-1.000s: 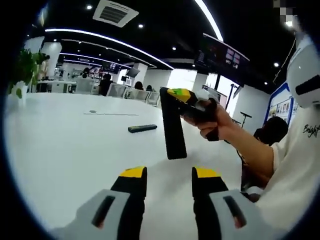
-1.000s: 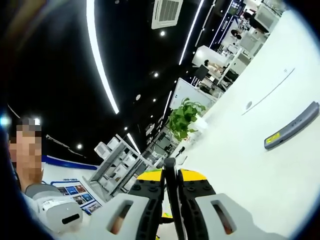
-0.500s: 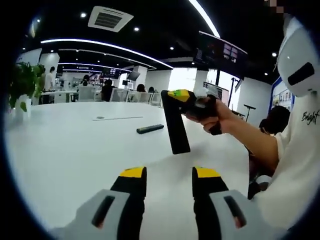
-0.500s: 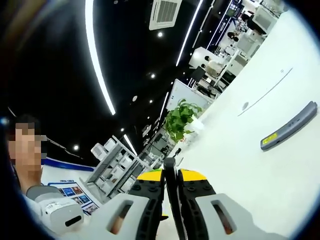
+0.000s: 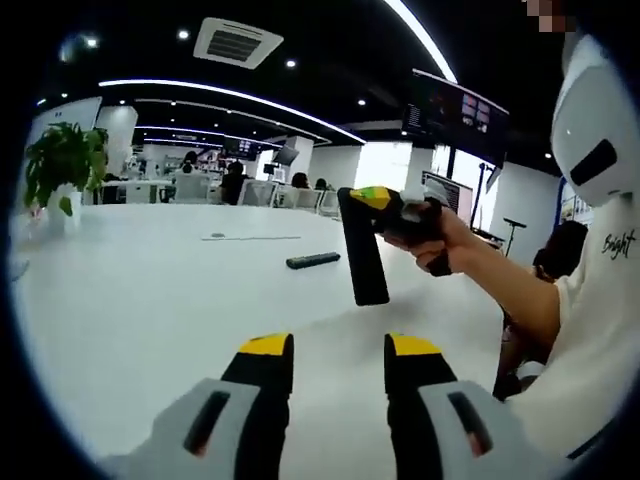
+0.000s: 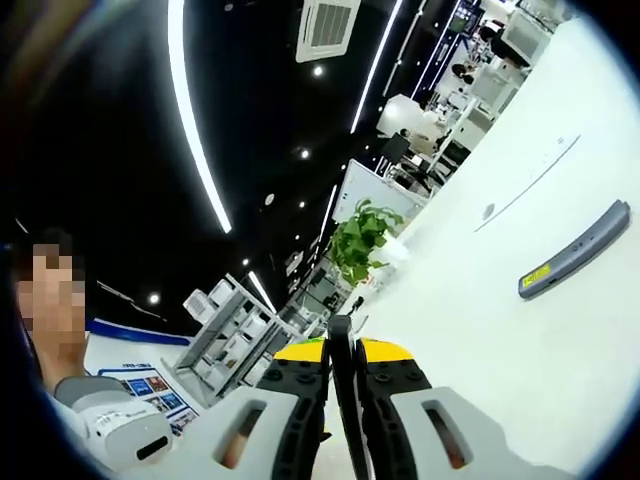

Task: Pflip the remote and laser pointer to the front side, press the buttons, and align them neatly on the table

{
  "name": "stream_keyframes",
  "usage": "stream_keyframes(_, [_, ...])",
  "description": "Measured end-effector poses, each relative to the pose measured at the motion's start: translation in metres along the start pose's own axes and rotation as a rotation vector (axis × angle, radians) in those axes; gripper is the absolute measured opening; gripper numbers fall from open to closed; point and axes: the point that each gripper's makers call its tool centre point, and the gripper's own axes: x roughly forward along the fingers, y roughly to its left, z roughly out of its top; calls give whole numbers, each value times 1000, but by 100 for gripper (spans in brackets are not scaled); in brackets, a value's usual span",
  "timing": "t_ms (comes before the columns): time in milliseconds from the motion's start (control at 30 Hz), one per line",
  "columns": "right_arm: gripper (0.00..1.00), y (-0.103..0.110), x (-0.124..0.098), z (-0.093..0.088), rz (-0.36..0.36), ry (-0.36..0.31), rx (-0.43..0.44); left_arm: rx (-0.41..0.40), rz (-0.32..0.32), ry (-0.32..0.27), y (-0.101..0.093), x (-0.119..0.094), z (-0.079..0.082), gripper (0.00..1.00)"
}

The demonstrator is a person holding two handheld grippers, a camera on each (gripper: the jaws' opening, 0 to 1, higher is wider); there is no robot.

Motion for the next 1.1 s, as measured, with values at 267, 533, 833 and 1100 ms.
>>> stream_keyframes(267, [14,-2,2,-2,5,15,14,83,46,-5,2,-5,9,36])
stream_keyframes(533, [14,-3,-2,4,-11,7,6,114,80,-13,1,-16,7,36])
stream_keyframes(833, [14,-5,-3,10,-33,-2,5,114,88,-34,1,-20,9,36])
stream_keyframes(1100, [14,-4,-2,15,-52,-6,-8,132,19,-23,-7,-5,17,36])
